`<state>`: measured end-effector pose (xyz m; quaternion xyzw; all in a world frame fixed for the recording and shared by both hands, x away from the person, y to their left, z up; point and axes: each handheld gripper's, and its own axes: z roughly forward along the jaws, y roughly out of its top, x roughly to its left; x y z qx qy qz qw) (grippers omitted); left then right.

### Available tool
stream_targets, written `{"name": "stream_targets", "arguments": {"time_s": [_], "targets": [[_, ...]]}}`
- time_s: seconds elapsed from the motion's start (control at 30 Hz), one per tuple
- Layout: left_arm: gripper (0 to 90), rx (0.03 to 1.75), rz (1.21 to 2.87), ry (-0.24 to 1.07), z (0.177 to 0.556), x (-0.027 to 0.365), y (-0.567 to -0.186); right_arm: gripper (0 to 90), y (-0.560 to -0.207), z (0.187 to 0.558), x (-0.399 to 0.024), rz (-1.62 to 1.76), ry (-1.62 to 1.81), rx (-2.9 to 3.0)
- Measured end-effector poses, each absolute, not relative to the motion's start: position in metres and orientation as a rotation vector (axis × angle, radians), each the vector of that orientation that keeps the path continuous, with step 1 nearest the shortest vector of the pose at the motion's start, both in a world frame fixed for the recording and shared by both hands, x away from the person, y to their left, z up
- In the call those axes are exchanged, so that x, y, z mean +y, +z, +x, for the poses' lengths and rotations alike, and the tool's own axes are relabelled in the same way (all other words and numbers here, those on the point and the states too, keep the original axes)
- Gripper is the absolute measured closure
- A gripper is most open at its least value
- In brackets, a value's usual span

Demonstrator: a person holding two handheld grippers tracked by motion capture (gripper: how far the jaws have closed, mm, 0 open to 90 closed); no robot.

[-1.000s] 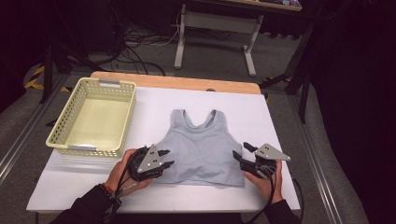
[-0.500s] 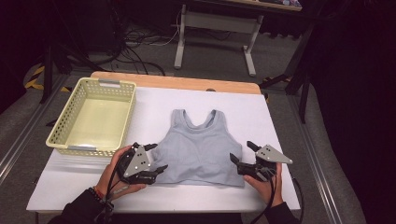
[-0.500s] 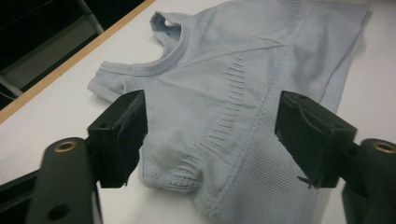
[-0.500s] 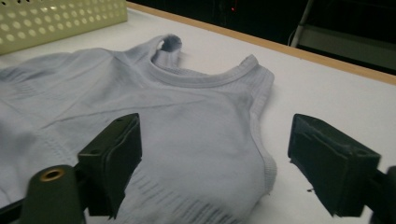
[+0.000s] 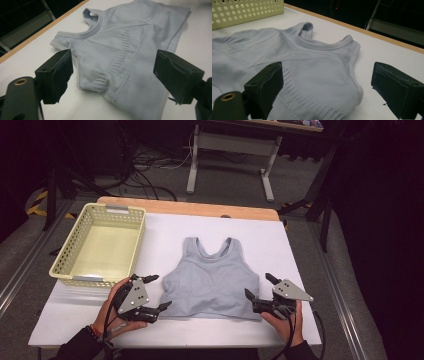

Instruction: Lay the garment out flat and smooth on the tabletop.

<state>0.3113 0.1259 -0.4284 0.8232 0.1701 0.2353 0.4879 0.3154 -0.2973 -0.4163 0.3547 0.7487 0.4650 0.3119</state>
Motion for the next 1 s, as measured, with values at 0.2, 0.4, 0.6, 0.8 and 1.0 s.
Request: {"name": "stream_targets", "arguments": {"time_s": [0.2,0.4,0.6,0.8,1.0], "targets": [[16.0,0.427,2.006,0.574,0.309,0.135,-0.434,11.5,-0.416,0.310,-0.294,0.927,1.232,1.983],[15.2,0.458,2.012,0.566,0.309,0.143,-0.440,11.6,-0.418,0.304,-0.291,0.909,1.213,1.999],[14.9,0.470,2.029,0.561,0.307,0.146,-0.446,11.6,-0.419,0.299,-0.292,0.910,1.218,1.996],[14.1,0.495,2.033,0.569,0.307,0.151,-0.450,11.4,-0.420,0.297,-0.290,0.897,1.207,2.012],[13.9,0.512,2.035,0.570,0.305,0.154,-0.451,13.7,-0.422,0.301,-0.283,0.869,1.204,2.045]]}}
